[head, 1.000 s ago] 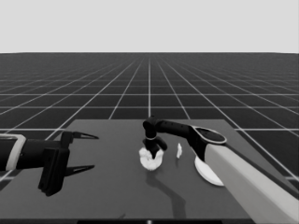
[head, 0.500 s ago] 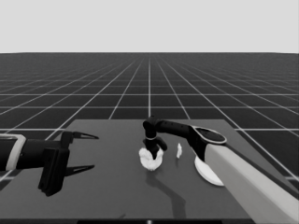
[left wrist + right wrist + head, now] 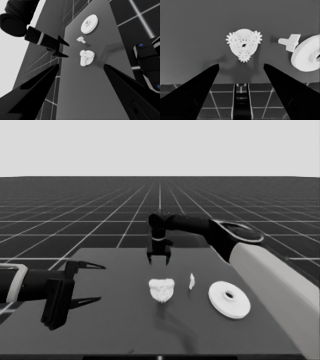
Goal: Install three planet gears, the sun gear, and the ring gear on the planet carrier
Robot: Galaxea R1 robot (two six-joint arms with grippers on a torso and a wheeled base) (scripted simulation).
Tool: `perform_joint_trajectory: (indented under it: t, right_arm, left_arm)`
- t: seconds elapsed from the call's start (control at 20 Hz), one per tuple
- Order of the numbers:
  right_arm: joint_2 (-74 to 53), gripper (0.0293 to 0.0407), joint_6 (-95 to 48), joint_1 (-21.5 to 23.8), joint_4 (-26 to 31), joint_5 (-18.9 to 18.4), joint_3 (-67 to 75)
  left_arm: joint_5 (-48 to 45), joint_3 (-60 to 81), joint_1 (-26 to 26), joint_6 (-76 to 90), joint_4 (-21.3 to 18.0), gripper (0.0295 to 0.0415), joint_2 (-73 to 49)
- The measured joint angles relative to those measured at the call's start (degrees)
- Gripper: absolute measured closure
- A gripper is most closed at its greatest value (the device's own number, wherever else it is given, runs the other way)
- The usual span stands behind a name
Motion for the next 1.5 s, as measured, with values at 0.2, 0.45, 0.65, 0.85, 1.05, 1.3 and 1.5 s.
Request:
perform_joint_trajectory:
  t: [0.2, 0.45, 0.65, 0.85, 1.05, 1.3, 1.5]
  right_arm:
    - [-59.35, 0.0311, -36.44, -26.0, -33.29, 18.72, 71.91]
    - [-81.07, 0.0315, -45.19, -33.17, -41.33, 23.28, 95.98]
    - [-72.99, 0.0307, -25.27, 0.4, -1.32, 9.86, 70.71]
    - [-59.08, 0.0315, -19.9, 3.23, 1.75, -1.3, 42.25]
    - [-56.75, 0.0315, -19.87, 3.15, 1.59, -2.66, 37.57]
    - [-53.94, 0.0315, -21.11, -19.24, -13.65, 13.53, 32.36]
    - [-53.06, 0.0315, -21.61, -20.52, -14.36, 14.68, 30.67]
  left_arm:
    - [0.0, 0.0, 0.0, 0.0, 0.0, 0.0326, 0.0]
    - [0.0, 0.0, 0.0, 0.0, 0.0, 0.0326, 0.0]
    - [0.0, 0.0, 0.0, 0.0, 0.0, 0.0326, 0.0]
    - [0.0, 0.0, 0.0, 0.0, 0.0, 0.0326, 0.0]
    - [0.0, 0.0, 0.0, 0.0, 0.0, 0.0326, 0.0]
    - [0.0, 0.0, 0.0, 0.0, 0.0, 0.0326, 0.0]
    - [0.0, 0.0, 0.0, 0.0, 0.0, 0.0326, 0.0]
